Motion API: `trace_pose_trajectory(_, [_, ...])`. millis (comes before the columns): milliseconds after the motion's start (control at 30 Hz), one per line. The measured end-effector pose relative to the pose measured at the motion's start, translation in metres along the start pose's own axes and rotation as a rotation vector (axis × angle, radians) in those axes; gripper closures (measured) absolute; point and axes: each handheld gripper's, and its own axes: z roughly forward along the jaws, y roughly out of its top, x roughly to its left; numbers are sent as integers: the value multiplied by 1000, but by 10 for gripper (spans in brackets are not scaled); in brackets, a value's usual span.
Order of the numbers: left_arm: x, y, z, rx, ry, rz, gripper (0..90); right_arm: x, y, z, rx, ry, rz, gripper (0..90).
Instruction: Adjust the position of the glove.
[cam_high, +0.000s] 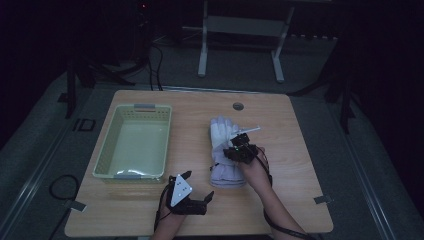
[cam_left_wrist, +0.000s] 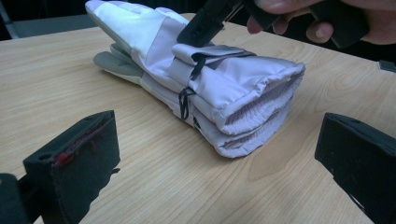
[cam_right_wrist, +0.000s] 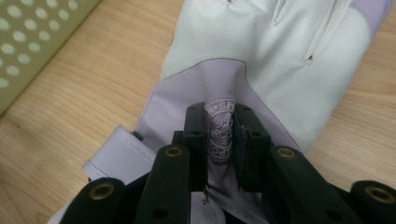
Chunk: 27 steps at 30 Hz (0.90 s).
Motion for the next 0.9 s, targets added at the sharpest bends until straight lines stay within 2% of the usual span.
trace_pose_trajectory(133, [0,0,0,0,1,3,0,-3,-2,0,11,12,-12,746])
trace_pose_trajectory(300, [0,0,0,0,1,-7,0,-10,-7,-6,12,-17,-38,736])
trace_pose_trajectory(400, [1,0,0,2,2,-9,0,-16,-10,-10,10,-36,-23,721])
trace_pose_trajectory(500, [1,0,0,2,2,-15,0,-19,-10,-11,3,-23,-16,681])
trace_pose_trajectory(567, [2,0,0,3,7,-16,0,-19,-9,-14,0,4,-43,654])
trace_pose_trajectory(700, [3,0,0,5,6,-22,0,-19,-9,-17,4,10,-75,613])
trace_pose_trajectory(900, [3,0,0,-1,11,-30,0,-25,-11,-30,-68,22,-79,339])
